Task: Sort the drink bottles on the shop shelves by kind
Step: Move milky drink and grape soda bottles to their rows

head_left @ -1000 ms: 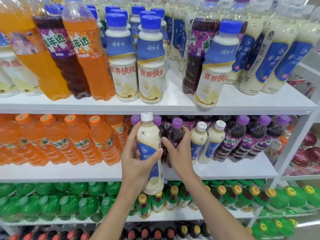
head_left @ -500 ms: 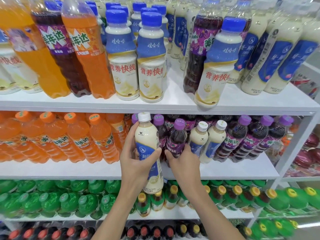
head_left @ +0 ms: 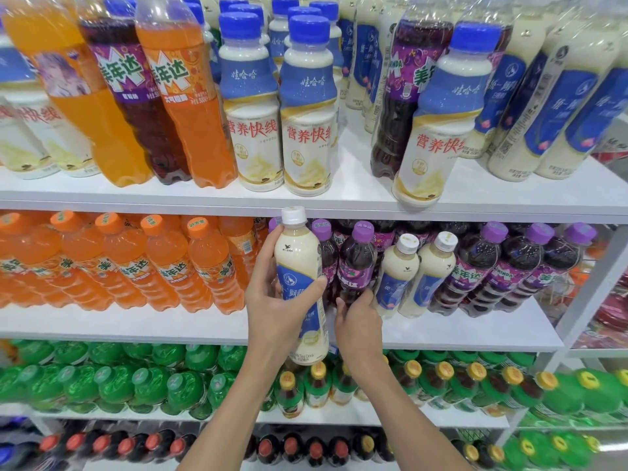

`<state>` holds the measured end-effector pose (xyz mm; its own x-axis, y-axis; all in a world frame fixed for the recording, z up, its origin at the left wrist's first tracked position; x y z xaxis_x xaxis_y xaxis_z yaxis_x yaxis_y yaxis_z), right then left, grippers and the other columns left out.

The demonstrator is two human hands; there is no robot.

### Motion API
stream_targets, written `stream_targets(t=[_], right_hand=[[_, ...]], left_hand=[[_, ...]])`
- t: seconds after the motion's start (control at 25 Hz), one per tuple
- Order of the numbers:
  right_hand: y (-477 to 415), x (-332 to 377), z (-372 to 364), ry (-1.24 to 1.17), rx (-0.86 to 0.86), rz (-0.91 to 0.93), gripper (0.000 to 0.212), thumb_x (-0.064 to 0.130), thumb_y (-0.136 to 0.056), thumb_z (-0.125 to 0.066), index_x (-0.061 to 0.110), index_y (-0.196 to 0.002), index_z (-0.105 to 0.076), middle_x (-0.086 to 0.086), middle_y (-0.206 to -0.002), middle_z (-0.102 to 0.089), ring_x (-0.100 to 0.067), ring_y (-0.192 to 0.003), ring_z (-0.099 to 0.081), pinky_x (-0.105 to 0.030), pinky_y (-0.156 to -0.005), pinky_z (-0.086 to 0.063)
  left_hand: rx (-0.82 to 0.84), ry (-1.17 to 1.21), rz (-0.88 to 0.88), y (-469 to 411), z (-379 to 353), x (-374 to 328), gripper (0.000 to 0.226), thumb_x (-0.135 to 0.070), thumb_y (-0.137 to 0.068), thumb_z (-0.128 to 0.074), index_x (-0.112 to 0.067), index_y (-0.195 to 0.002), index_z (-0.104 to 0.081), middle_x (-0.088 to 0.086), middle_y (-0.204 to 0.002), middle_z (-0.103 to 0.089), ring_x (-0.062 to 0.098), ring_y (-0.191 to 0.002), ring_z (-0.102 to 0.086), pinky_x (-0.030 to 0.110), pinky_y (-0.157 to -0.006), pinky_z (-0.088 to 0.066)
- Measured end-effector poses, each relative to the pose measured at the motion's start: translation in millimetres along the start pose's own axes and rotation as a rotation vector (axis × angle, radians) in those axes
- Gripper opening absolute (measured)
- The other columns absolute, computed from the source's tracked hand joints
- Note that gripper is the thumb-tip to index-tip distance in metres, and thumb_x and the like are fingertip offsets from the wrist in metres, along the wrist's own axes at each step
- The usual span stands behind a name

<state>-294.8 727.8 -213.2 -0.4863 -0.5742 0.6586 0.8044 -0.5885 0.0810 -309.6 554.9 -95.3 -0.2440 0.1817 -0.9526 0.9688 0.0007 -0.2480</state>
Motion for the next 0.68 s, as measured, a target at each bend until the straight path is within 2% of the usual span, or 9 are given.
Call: stream_targets(t=[0.08,0.28,0.4,0.52,0.68], right_hand=[[-2.7,0.6,-1.3,0.045,0.008,-0.012,0.058,0.031,-0.106,-0.051,-0.005,-0.146,-0.032,-0.023,-0.129,-0.061,-0.037,-0.11,-0.066,-0.038,-0.078,-0.048],[-13.9,-0.8,-0.8,0.135,0.056,-0.002,0.05,0.038,-0.103,-0.056,-0.003,-0.13,-0.046,-0.02,-0.12,-0.065,-0.033,-0.11,-0.065,-0.033,-0.076,-0.046],[-9.6,-4.3,-2.5,0.066,0.076,0.04,0.056,0.034,-0.103,-0.055,-0.002,-0.142,-0.038,-0.024,-0.134,-0.058,-0.034,-0.116,-0.062,-0.037,-0.084,-0.05],[6.9,-7.0,-0.7,-0.015,0.127,0.098,0.071,0.032,-0.103,-0.054,0.006,-0.159,-0.02,-0.019,-0.151,-0.047,-0.033,-0.122,-0.06,-0.042,-0.093,-0.052],[24.8,-11.7,14.1,0.049,0.161,0.217,0.058,0.032,-0.103,-0.054,0.013,-0.155,-0.035,-0.007,-0.149,-0.051,-0.027,-0.131,-0.053,-0.038,-0.101,-0.048]], left_hand=[[0.005,-0.006,-0.024,-1.2,-3.3,-4.9,0.086,0.013,-0.077,-0.081,-0.034,-0.142,-0.05,-0.014,-0.137,-0.064,0.008,-0.113,-0.069,0.027,-0.087,-0.061],[0.034,0.032,-0.033,-2.0,-11.4,-9.9,0.087,0.017,-0.078,-0.078,-0.033,-0.142,-0.049,-0.018,-0.14,-0.061,0.001,-0.117,-0.066,0.022,-0.087,-0.059],[0.057,0.025,-0.043,-1.7,-16.0,-14.5,0.086,0.017,-0.078,-0.078,-0.035,-0.139,-0.049,-0.032,-0.128,-0.064,-0.001,-0.117,-0.066,0.019,-0.088,-0.058],[0.082,0.012,-0.051,-1.8,-21.6,-19.6,0.086,0.014,-0.077,-0.08,-0.039,-0.138,-0.049,-0.031,-0.127,-0.065,0.001,-0.116,-0.067,0.019,-0.087,-0.058],[0.143,0.035,-0.066,-7.3,-36.5,-33.1,0.085,0.012,-0.077,-0.081,-0.04,-0.137,-0.051,-0.025,-0.128,-0.068,0.004,-0.115,-0.068,0.02,-0.085,-0.058]])
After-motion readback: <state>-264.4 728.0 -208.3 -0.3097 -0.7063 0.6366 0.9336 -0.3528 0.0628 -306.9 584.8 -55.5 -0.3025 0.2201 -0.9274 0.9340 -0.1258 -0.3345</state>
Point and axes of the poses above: each hand's wrist, its own y-axis away from the middle knuckle, its own z-axis out of the back of the hand, x = y × z, the point moved 8 cm from there along -y, towards the middle knuckle
